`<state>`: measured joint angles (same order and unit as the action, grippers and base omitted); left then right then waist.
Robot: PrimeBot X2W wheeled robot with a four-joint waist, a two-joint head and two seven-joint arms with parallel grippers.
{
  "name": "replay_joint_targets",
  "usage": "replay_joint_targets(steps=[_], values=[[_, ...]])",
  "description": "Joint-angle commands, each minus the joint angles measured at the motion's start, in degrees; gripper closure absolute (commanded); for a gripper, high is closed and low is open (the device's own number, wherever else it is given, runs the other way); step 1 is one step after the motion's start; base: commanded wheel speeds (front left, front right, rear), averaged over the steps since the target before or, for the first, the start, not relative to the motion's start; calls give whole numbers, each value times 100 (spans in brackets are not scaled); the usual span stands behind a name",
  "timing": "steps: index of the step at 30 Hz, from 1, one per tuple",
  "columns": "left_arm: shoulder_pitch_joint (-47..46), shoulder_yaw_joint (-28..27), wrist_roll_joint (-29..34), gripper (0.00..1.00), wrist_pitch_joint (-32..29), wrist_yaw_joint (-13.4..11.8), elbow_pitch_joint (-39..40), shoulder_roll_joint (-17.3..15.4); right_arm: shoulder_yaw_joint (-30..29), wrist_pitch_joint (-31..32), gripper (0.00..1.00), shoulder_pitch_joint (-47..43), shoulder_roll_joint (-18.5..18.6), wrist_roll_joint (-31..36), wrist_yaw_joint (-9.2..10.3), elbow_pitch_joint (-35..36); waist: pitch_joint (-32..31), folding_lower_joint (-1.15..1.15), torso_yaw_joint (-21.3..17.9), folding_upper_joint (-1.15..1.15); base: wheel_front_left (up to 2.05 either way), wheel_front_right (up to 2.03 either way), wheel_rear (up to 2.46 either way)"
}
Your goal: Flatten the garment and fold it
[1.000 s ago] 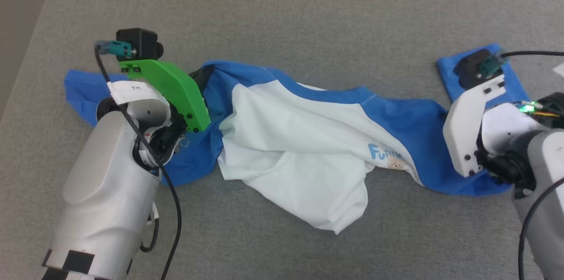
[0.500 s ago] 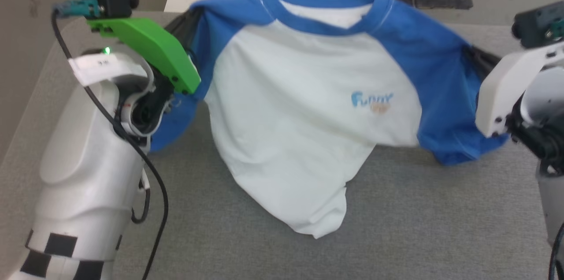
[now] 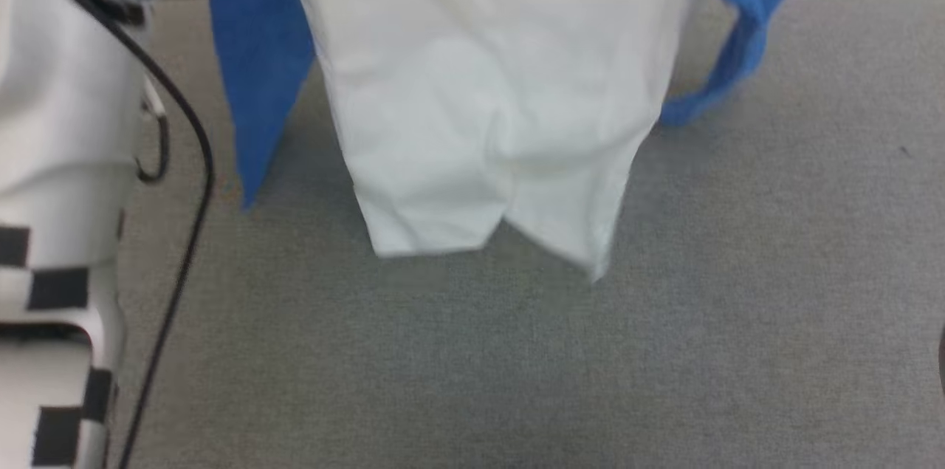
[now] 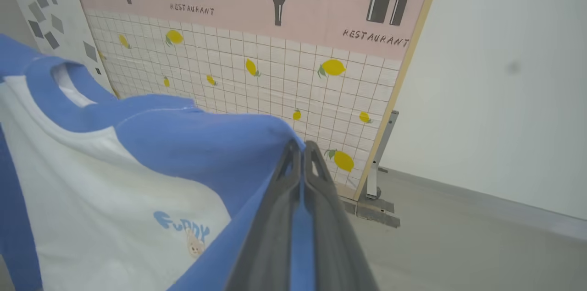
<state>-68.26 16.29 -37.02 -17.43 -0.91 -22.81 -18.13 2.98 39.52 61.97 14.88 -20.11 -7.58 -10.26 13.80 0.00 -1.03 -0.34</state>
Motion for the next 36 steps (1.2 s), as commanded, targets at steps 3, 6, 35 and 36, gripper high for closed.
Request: replay_joint_targets(steps=[3, 6, 35, 36], values=[[-784, -19, 257, 100, 249, -100, -269, -69, -116, -429, 100, 1028, -203, 263, 9, -495, 709, 0, -295, 34, 0, 0, 0], [-1433, -48, 455, 100, 566, -160, -489, -75, -257, -882, 100, 1876, -360, 527, 9, -954, 1029, 0, -386, 34, 0, 0, 0], [-361, 280, -128, 100, 2796, 821, -1784, 427, 617, -3152, 100, 677, 319, -500, 9, -1855, 1037, 0, 66, 34, 0, 0, 0], [-110, 317, -222, 100, 2801, 827, -1720, 444, 640, -3189, 100, 409, 365, -615, 9, -1771, 893, 0, 89, 34, 0, 0, 0]])
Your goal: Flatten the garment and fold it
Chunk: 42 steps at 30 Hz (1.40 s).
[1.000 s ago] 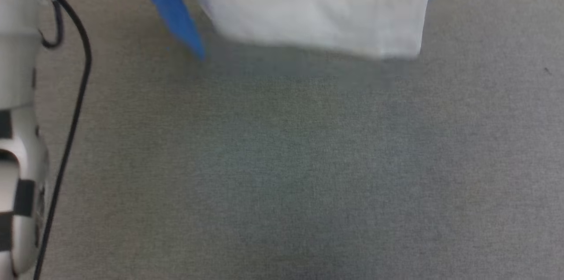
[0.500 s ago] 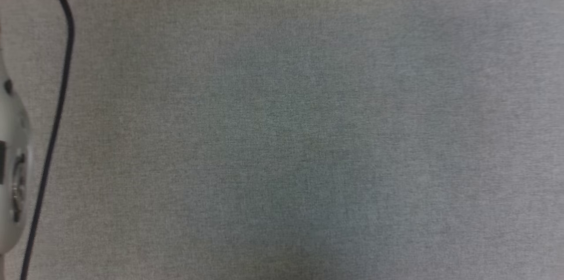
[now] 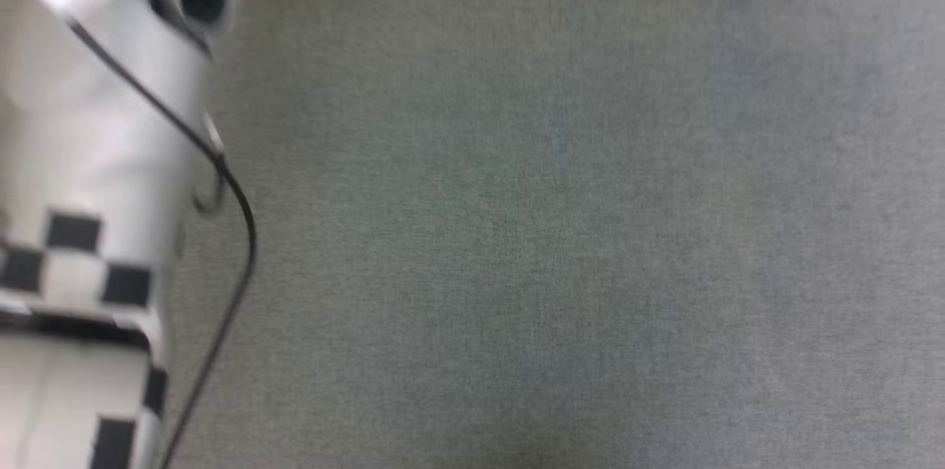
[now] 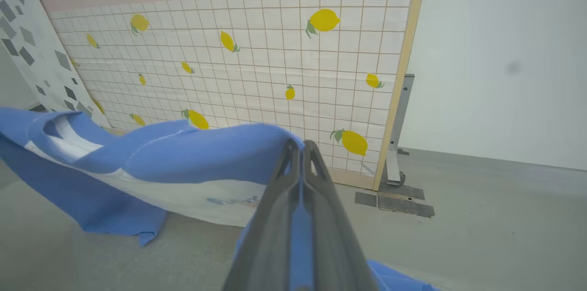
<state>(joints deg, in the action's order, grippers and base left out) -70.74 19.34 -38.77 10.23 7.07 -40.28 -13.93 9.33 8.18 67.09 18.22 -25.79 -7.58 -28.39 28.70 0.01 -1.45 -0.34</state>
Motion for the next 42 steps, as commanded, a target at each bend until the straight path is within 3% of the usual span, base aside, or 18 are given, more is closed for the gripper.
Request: replay_joint_targets(steps=[1, 7, 13, 21, 34, 42], values=[[437, 89, -107, 100, 40, 34, 129, 5, 33, -88, 100, -428, 87, -178, 9, 155, -760, -1, 151, 34, 0, 0, 0], [2371, 473, -626, 100, 42, 40, 954, -148, -205, -264, 100, -2484, 207, -735, 9, 756, -1665, -1, 205, 34, 0, 0, 0], [4308, 642, -1077, 100, -173, 17, 1703, -315, -734, -265, 100, -4497, -46, -773, 9, 1357, -2242, -1, 149, 34, 0, 0, 0], [5952, 926, -1193, 100, -560, -396, 2456, -603, -1318, 72, 100, -6271, -450, -333, 9, 1961, -2702, -1, 94, 34, 0, 0, 0], [7180, 1708, -715, 100, -2081, -1403, 2968, -1440, -1429, 1416, 100, -8032, -473, 251, 9, 2658, -3034, -1, 150, 34, 0, 0, 0], [7201, 1958, -680, 100, -2480, -1512, 2836, -1384, -1023, 2116, 100, -8142, -380, 688, 9, 2720, -3032, -1, 140, 34, 0, 0, 0]])
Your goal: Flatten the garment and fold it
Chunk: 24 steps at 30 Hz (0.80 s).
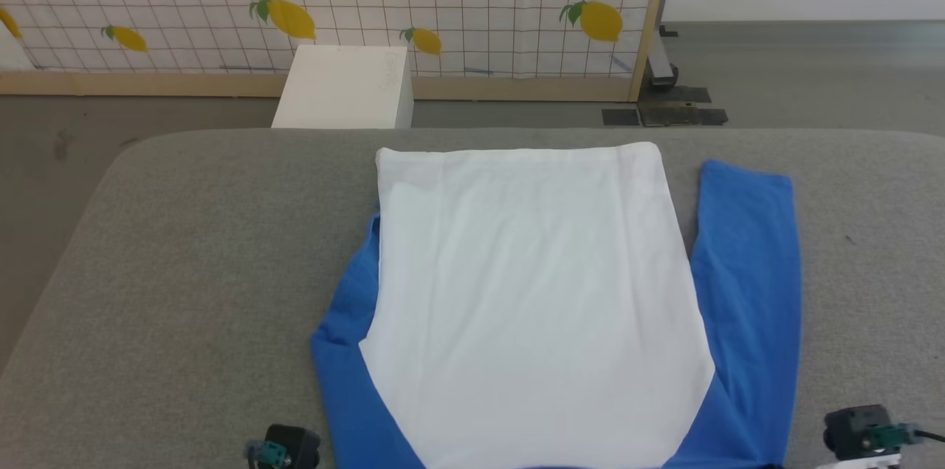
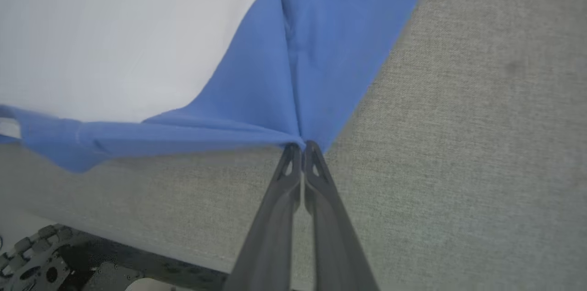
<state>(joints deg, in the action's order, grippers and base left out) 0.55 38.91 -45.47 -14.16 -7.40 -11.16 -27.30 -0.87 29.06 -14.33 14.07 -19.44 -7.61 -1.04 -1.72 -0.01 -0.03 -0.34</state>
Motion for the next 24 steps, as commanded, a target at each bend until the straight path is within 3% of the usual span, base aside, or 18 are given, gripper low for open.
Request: replay_joint_targets(steps=[1, 3, 4, 5, 6, 7, 13, 24], values=[[45, 0, -23, 100, -45, -64, -101, -16, 47, 106, 100, 26, 40, 95, 12, -49, 26, 1, -1, 34, 0, 0, 0], [-17, -12, -65, 100, -54, -60, -171, 55, 142, 232, 100, 103, 24, 156, 12, -139, 41, 1, -3, 34, 0, 0, 0], [-52, -37, -92, 74, -41, -68, -208, 93, 181, 292, 100, 141, 14, 187, 12, -188, 50, 1, -4, 34, 0, 0, 0], [-73, -62, -130, 34, -41, -73, -242, 124, 194, 293, 100, 181, -3, 201, 12, -212, 57, 1, -6, 34, 0, 0, 0], [-107, -72, -142, 0, -45, -69, -273, 137, 240, 336, 56, 217, -8, 207, 12, -251, 59, 1, -11, 34, 0, 0, 0], [-119, -101, -176, 0, -43, -76, -297, 151, 272, 363, 0, 242, -5, 211, 12, -271, 51, 1, -20, 34, 0, 0, 0], [-4, -256, -493, 0, -308, -176, -195, 83, 272, 481, 0, 244, 91, 116, 12, -174, -44, 1, -77, 34, 0, 0, 0], [507, -817, -1072, 0, -1116, -866, 921, -725, -757, 1049, 0, -62, 294, -187, 12, 908, -177, 1, -157, 34, 0, 0, 0]])
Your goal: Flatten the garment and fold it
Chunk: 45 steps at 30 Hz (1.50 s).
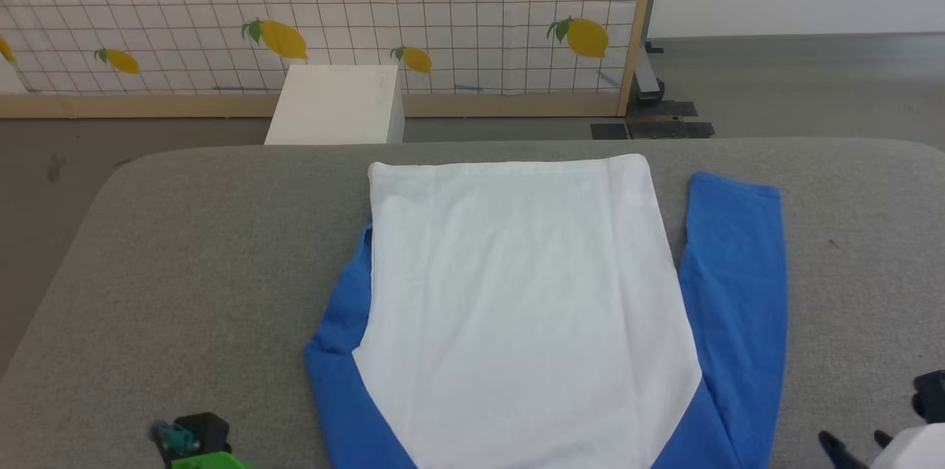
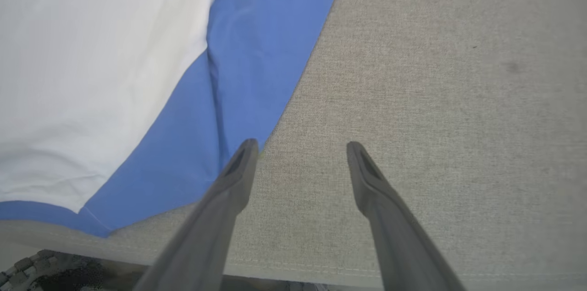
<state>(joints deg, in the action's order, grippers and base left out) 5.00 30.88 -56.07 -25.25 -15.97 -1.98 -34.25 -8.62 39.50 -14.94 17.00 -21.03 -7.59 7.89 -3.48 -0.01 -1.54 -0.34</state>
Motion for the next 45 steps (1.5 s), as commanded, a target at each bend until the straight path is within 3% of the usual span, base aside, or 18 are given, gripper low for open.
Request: replay_joint_targets(steps=[1, 5, 7, 8, 12, 15, 23, 29, 34, 35, 45], values=[[77, -87, -14, 0, 5, -75, 119, -97, -95, 45, 0, 34, -5, -49, 10, 88, -1, 1, -9, 34, 0, 0, 0], [57, -604, -50, 0, 375, -329, 622, -249, -649, 27, 0, 470, -114, -78, 10, 332, 87, 1, -12, 34, 0, 0, 0], [-71, -1029, 7, 0, 1022, -322, 816, -170, -907, -55, 0, 808, -235, -77, 10, 337, 170, 1, 4, 34, 0, 0, 0], [-273, -1474, 160, 0, 1914, -212, 940, -26, -1118, -252, 0, 1361, -299, 45, 10, 232, 349, 1, 32, 34, 0, 0, 0], [-626, -1832, 732, 0, 3297, -92, 942, 163, -1207, -534, 0, 2126, -260, 308, 10, -87, 742, 1, 77, 34, 0, 0, 0], [-875, -1879, 1146, 0, 3868, 25, 883, 341, -1227, -652, 0, 2771, -233, 400, 10, -416, 1203, 1, 123, 34, 0, 0, 0], [-1486, -2329, 2320, 0, 4022, 327, 1162, 1052, -1051, -331, 0, 4409, 205, 633, 10, -1536, 2382, 1, 318, 34, 0, 0, 0], [-1572, -2686, 2831, 0, 4024, 690, 1265, 1608, -1030, 109, 0, 5349, 504, 931, 10, -2274, 3049, 1, 504, 34, 0, 0, 0], [-1643, -2867, 3122, 0, 4024, 981, 1289, 1900, -1113, 435, 0, 5819, 625, 1214, 10, -2680, 3474, 1, 624, 34, 0, 0, 0], [-1684, -2964, 3272, 0, 4024, 1139, 1311, 2056, -1174, 584, 0, 6041, 690, 1371, 10, -2840, 3696, 1, 682, 34, 0, 0, 0], [-1702, -3260, 3680, 0, 4025, 1519, 1361, 2432, -972, 787, 0, 6360, 766, 1484, 10, -3028, 4089, 1, 725, 34, 0, 0, 0]])
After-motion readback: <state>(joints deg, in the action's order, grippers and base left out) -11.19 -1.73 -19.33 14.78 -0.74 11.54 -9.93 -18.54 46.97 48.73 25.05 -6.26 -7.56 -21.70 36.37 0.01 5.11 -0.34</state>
